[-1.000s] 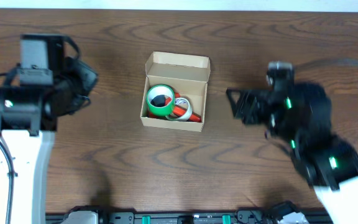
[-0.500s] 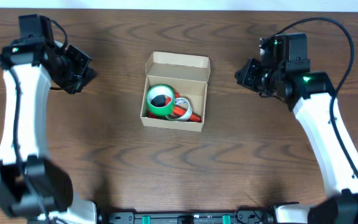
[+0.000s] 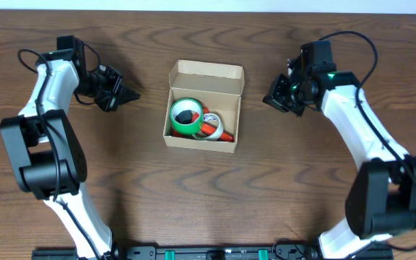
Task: Pack container
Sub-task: 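Move both grippers to the box's side lid flaps, then push the side flaps inward with both grippers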
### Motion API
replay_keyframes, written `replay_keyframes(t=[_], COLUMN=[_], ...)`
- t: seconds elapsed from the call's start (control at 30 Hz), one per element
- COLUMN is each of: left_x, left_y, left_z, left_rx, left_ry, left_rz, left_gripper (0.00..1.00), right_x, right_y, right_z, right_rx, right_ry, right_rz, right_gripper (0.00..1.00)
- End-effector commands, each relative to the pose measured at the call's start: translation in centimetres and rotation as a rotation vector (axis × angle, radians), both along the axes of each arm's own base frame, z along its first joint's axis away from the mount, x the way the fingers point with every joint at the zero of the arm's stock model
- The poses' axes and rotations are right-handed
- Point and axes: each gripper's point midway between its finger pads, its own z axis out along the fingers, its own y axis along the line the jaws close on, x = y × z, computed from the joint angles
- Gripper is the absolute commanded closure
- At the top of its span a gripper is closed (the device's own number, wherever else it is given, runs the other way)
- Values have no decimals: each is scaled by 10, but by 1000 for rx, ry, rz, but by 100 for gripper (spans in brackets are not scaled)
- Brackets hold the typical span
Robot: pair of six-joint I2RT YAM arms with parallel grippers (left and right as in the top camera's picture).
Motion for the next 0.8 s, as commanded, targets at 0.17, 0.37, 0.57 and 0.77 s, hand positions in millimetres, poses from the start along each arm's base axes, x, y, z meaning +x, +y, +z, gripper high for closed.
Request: replay_keyframes(t=[0.17, 0.37, 0.57, 0.77], left_x=[12, 26, 36, 33], left_y=[-34, -59, -69, -79], left_z=[-23, -33, -43, -57], left_rx=[-75, -76, -78, -82], left_ry=[-11, -44, -54, -33], left_rz=[-67, -79, -67, -85], left_gripper=[95, 95, 95, 95], right_x=[16, 18, 29, 38], right_y=[15, 25, 32, 45], right_z=[-36, -57, -63, -76], right_rx=[107, 129, 151, 176], right_ry=[80, 117, 99, 93], right_rz=[-38, -34, -58, -70], right_gripper=[99, 99, 99, 99])
